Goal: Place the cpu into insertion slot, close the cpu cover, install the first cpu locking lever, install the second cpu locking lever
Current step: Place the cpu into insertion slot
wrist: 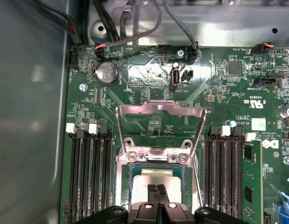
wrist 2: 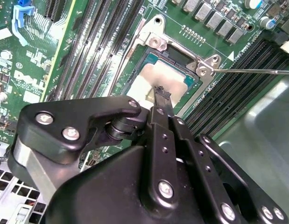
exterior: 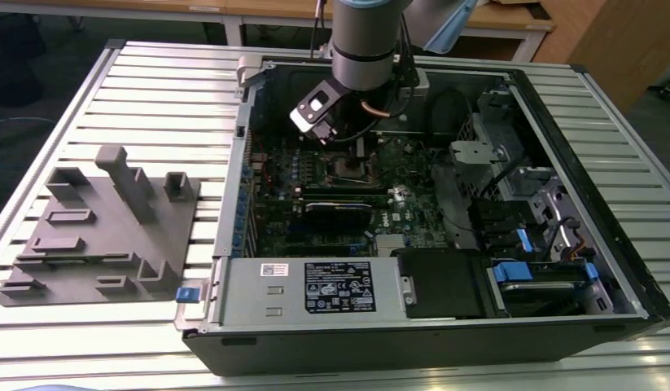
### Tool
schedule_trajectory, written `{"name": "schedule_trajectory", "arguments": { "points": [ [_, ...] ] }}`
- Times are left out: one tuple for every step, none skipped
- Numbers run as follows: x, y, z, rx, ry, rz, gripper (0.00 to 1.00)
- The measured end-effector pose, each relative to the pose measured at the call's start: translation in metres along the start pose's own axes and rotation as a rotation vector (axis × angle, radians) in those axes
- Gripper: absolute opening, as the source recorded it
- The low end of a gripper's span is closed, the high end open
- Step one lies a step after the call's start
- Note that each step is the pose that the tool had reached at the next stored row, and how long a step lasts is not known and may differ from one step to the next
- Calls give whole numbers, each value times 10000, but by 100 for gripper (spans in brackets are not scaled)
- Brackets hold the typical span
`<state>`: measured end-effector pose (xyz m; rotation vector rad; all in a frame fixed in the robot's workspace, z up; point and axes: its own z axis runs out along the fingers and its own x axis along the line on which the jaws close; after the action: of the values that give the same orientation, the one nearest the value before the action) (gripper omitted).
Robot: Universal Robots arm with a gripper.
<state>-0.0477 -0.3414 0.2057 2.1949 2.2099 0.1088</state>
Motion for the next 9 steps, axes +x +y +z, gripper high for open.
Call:
{"name": "schedule_trajectory", "arguments": {
  "points": [
    [0,-1,6,0,0,1,11],
    [0,-4,11,0,-1,1,11],
    [-1,-9,13,1,-2,2,11],
    [-1,-14,15,1,-2,1,11],
    [-1,-24,17,1,-2,0,11],
    [0,-32,20,0,-1,1,11],
    [0,-35,24,-1,1,1,11],
    [0,-36,31,-1,1,0,11],
    [-1,-37,39,-1,1,0,11]
  ]
}}
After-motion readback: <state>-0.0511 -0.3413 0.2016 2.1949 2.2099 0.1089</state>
